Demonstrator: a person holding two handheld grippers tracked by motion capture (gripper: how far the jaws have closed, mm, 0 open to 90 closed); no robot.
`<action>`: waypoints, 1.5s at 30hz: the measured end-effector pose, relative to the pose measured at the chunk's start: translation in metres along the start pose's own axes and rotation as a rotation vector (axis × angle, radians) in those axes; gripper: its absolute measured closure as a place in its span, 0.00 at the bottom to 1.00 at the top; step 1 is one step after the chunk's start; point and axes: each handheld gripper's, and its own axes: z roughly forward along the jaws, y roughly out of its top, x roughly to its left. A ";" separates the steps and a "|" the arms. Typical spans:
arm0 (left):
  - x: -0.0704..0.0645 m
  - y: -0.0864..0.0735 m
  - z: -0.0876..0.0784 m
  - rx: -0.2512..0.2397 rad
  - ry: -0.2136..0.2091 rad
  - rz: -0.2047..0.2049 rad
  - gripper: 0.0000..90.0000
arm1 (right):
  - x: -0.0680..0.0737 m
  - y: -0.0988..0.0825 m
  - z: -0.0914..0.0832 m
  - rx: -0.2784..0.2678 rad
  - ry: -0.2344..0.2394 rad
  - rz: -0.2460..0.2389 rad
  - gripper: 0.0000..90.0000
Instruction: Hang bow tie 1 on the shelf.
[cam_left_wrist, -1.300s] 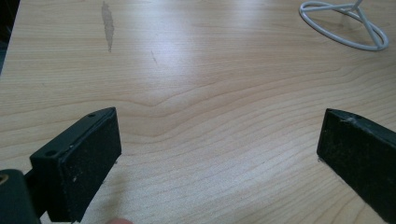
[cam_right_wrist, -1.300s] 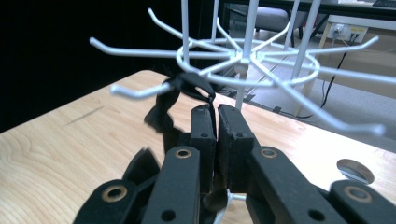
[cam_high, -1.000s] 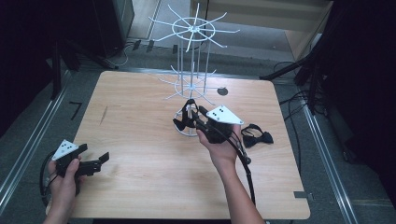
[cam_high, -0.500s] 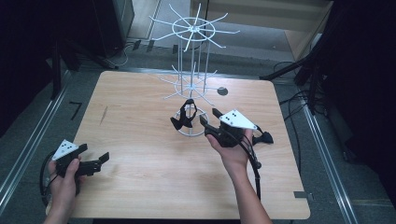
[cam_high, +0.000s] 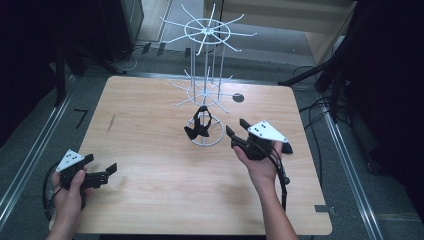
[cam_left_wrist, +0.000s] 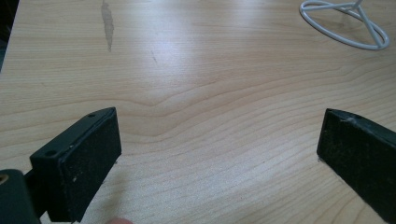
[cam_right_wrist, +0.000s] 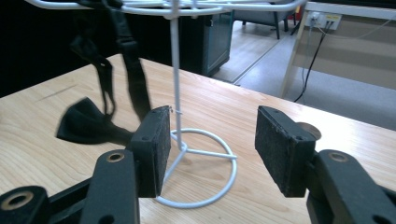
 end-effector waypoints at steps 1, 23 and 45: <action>0.000 0.000 0.000 0.000 -0.001 0.000 0.00 | -0.003 -0.001 -0.002 -0.001 -0.006 0.006 0.52; -0.001 0.000 0.000 0.006 0.002 0.004 0.00 | -0.062 -0.025 -0.031 -0.036 -0.142 0.102 0.53; -0.001 -0.001 -0.002 0.003 0.006 -0.009 0.00 | -0.126 -0.074 -0.040 0.058 -0.282 0.230 0.54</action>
